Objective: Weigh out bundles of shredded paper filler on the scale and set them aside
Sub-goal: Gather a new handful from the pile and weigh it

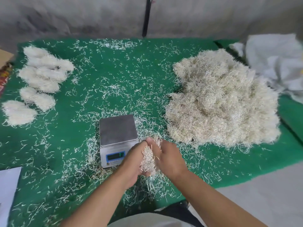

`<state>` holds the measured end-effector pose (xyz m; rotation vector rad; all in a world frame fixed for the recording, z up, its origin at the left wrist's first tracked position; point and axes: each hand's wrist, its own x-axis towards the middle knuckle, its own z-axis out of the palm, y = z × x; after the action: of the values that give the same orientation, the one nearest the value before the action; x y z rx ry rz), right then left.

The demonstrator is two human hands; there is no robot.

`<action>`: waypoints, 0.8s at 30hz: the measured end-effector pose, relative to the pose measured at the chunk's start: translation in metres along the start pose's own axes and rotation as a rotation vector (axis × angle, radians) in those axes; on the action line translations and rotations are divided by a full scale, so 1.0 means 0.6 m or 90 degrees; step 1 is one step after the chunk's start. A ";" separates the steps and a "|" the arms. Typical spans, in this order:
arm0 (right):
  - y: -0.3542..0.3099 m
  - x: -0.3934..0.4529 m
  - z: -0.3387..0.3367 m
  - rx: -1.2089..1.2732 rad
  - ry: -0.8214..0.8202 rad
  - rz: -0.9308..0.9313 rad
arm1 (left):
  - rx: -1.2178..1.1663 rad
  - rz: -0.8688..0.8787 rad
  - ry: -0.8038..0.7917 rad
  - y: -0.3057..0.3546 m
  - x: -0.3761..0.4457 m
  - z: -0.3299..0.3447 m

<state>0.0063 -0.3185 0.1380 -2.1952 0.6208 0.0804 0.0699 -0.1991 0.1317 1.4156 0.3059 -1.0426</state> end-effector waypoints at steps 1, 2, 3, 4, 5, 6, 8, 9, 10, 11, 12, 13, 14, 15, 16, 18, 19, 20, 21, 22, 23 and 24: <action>0.009 0.008 -0.006 -0.066 0.018 -0.020 | 0.000 -0.012 0.003 -0.004 0.003 0.008; 0.020 0.017 -0.011 -0.107 0.030 -0.027 | 0.002 -0.016 0.001 -0.006 0.005 0.015; 0.032 0.026 -0.017 -0.123 0.043 -0.022 | 0.006 -0.009 -0.001 -0.007 0.009 0.020; 0.045 0.034 -0.023 -0.117 0.062 -0.014 | 0.011 0.001 -0.003 -0.008 0.015 0.024; 0.055 0.042 -0.030 -0.105 0.079 0.002 | 0.019 0.006 -0.010 -0.007 0.021 0.028; 0.066 0.050 -0.036 -0.091 0.094 0.015 | 0.034 0.006 -0.017 -0.001 0.026 0.034; 0.085 0.066 -0.048 -0.078 0.114 0.031 | 0.084 0.014 -0.031 0.007 0.036 0.050; 0.094 0.072 -0.054 -0.069 0.121 0.037 | 0.109 0.020 -0.037 0.012 0.040 0.059; 0.101 0.079 -0.062 -0.059 0.128 0.041 | 0.132 0.024 -0.036 0.017 0.045 0.070; 0.108 0.085 -0.072 -0.050 0.134 0.045 | 0.154 0.029 -0.032 0.020 0.050 0.079; 0.113 0.092 -0.084 -0.042 0.142 0.051 | 0.176 0.033 -0.032 0.020 0.055 0.088; 0.118 0.099 -0.098 -0.030 0.152 0.064 | 0.194 0.038 -0.035 0.019 0.060 0.097; 0.126 0.107 -0.112 -0.013 0.163 0.082 | 0.209 0.054 -0.042 0.017 0.063 0.107; 0.133 0.116 -0.126 0.004 0.169 0.098 | 0.226 0.081 -0.041 0.014 0.065 0.116; 0.141 0.123 -0.137 0.016 0.171 0.105 | 0.250 0.110 -0.033 0.010 0.071 0.124; 0.155 0.139 -0.150 0.022 0.177 0.099 | 0.299 0.152 -0.002 0.005 0.077 0.140; 0.161 0.147 -0.152 0.017 0.182 0.094 | 0.324 0.168 0.014 0.006 0.078 0.148; 0.168 0.158 -0.154 0.005 0.190 0.090 | 0.354 0.186 0.029 0.007 0.084 0.156; 0.176 0.169 -0.161 -0.001 0.206 0.088 | 0.380 0.200 0.035 0.007 0.090 0.164; 0.191 0.183 -0.175 0.004 0.230 0.103 | 0.405 0.211 0.046 0.006 0.095 0.172; 0.213 0.199 -0.198 0.033 0.262 0.140 | 0.407 0.218 0.072 0.004 0.095 0.176; 0.239 0.215 -0.230 0.074 0.294 0.199 | 0.398 0.218 0.110 -0.001 0.097 0.169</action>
<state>0.0329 -0.5497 0.0922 -1.9952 1.1924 -0.3017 0.0613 -0.3137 0.1095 2.0393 -0.1589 -0.7575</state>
